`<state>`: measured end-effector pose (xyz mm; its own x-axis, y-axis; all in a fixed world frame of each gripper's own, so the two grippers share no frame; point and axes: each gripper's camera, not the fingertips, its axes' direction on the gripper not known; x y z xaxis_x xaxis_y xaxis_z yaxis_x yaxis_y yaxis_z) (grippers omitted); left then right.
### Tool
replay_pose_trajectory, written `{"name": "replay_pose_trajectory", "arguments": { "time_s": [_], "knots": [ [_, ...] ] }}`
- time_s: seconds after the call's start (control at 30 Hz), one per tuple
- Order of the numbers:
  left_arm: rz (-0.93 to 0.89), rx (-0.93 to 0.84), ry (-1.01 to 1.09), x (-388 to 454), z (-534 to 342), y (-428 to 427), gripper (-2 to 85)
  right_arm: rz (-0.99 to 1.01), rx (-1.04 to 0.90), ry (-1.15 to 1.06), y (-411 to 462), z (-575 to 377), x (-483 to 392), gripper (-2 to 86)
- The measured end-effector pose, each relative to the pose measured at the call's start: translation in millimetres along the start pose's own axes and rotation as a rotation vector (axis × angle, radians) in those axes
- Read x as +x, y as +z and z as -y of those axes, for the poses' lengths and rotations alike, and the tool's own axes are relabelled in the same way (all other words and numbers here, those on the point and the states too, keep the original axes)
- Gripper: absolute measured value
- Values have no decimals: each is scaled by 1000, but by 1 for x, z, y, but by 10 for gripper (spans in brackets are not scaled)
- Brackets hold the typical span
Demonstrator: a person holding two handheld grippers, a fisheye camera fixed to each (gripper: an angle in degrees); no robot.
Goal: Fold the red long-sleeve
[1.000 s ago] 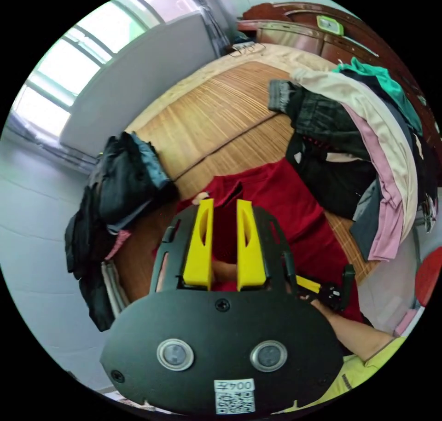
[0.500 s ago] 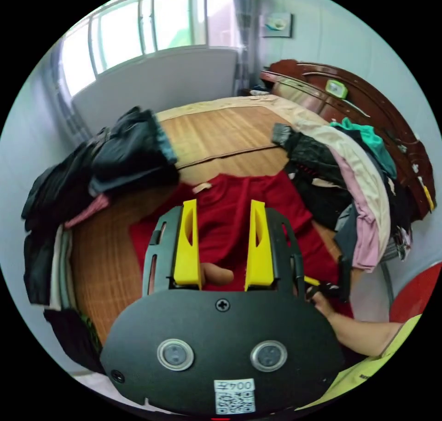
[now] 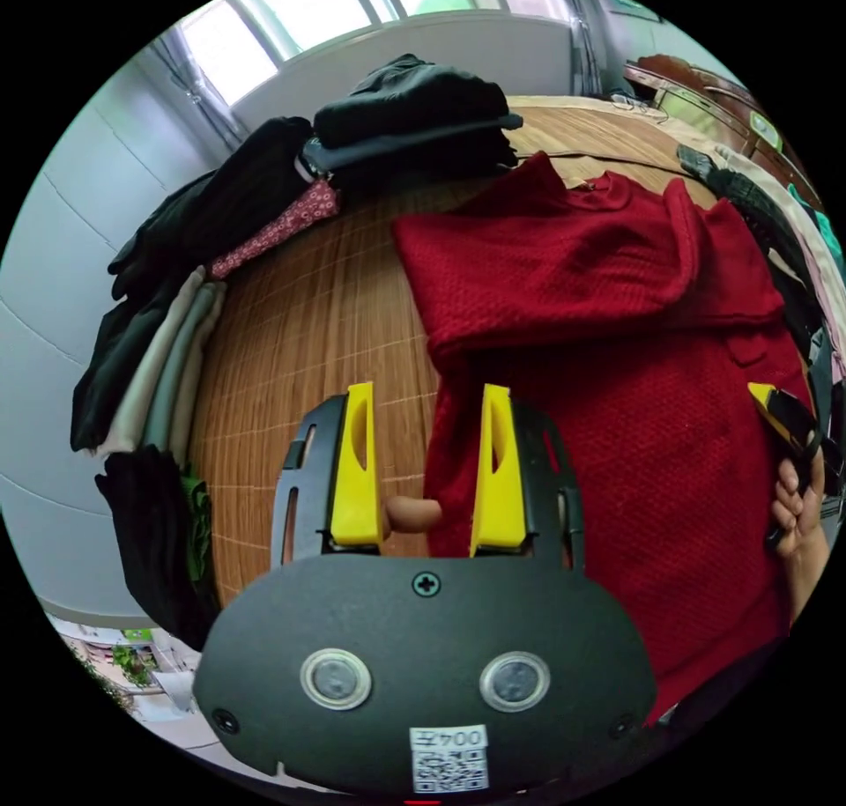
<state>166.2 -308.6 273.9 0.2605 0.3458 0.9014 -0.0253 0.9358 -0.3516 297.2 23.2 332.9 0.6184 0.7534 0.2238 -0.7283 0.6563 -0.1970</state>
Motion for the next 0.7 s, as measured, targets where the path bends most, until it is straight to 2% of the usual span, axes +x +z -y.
{"name": "replay_pose_trajectory", "arguments": {
  "time_s": [0.1, 0.17, 0.27, 0.33, 0.4, 0.47, 0.6, 0.7],
  "knots": [
    [59, 19, -31, -16, -3, 17, 108, -3, -1, -2, 2, 2, -2, -7],
    [125, -80, -21, -33, -19, 57, 87, -6, -2, -3, 4, 3, -4, -7],
    [-1, -28, -122, -64, -42, 64, 79, -6, -2, -4, 6, 5, -6, -7],
    [0, -19, -129, -70, -57, 62, 72, -7, -2, -5, 8, 6, -8, -7],
    [78, -15, -129, -70, -76, 54, 58, -6, -2, -4, 10, 7, -11, -7],
    [182, 100, -86, -56, -120, 29, 36, -6, -2, -4, 13, 8, -13, -7],
    [246, 305, -33, -15, -203, 13, 18, -8, -2, -5, 19, 9, -20, -7],
    [528, 309, 119, 36, -253, 48, 12, -12, -1, -8, 24, 9, -26, -7]
  ]
}}
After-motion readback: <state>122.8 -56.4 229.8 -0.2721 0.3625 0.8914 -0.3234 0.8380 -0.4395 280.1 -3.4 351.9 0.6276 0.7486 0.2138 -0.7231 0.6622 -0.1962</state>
